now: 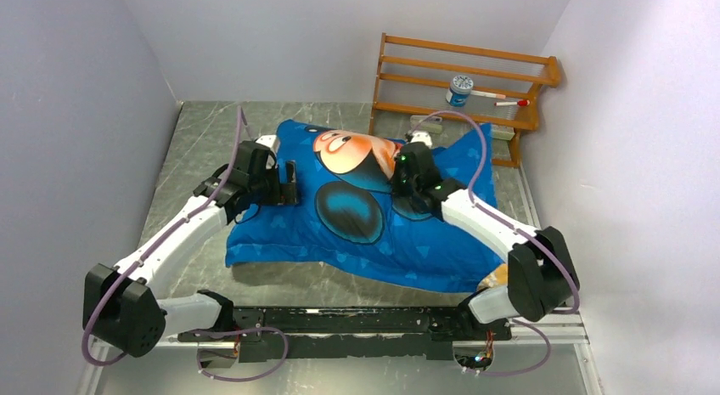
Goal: Remove the pillowcase from the pillow
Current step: Turn over the pillow at the center of the board.
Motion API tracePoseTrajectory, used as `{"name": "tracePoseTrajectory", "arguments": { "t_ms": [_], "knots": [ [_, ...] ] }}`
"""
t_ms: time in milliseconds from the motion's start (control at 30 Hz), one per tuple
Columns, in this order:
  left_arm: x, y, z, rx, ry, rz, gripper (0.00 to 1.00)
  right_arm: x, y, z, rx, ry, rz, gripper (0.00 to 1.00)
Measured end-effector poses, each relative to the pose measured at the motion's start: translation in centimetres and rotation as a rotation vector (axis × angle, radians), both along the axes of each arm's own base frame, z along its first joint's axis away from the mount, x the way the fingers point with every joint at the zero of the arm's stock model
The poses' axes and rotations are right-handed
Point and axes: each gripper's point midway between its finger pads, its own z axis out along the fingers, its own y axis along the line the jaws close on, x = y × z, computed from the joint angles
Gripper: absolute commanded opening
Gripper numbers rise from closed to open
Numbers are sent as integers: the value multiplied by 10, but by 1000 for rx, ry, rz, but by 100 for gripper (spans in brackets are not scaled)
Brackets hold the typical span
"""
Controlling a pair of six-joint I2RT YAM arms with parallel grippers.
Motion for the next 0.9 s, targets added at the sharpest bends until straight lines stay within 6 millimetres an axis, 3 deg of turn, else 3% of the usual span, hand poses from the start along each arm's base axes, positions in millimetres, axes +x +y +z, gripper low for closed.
{"name": "tracePoseTrajectory", "arguments": {
  "t_ms": [67, 200, 233, 300, 367, 400, 433, 467, 567, 633, 700, 800, 900],
  "knots": [
    [2, 0, -7, -24, 13, -4, 97, -5, 23, -12, 22, -16, 38, 3],
    [1, 0, -12, -67, 21, -10, 97, -18, 42, -17, 15, -71, 71, 1],
    [-1, 0, -13, -77, 17, -11, 91, -21, 45, -15, 10, -88, 75, 0],
    [-3, 0, -14, -96, 13, -17, 56, -29, 48, -9, 2, -115, 84, 2],
    [-5, -4, -16, -122, 12, -29, 19, -36, 47, 0, 0, -144, 87, 13],
    [-5, -6, -16, -134, 13, -34, 11, -40, 47, 6, 4, -156, 90, 21],
    [-5, -9, -17, -149, 18, -48, 7, -45, 46, 13, 9, -169, 99, 36],
    [-5, -12, -18, -163, 19, -54, 6, -52, 47, 24, 20, -186, 115, 45],
    [-6, -17, -25, -200, 15, -60, 5, -69, 50, 52, 55, -231, 159, 60],
    [-8, -19, -30, -233, 2, -50, 5, -79, 51, 73, 67, -252, 189, 78],
    [-12, -20, -31, -280, -27, -32, 5, -82, 55, 93, 72, -274, 209, 87],
    [-21, -19, -27, -356, -77, -4, 5, -70, 59, 133, 69, -338, 210, 92],
    [-30, -17, -27, -412, -96, 30, 5, -41, 59, 168, 41, -389, 182, 95]
  ]
}}
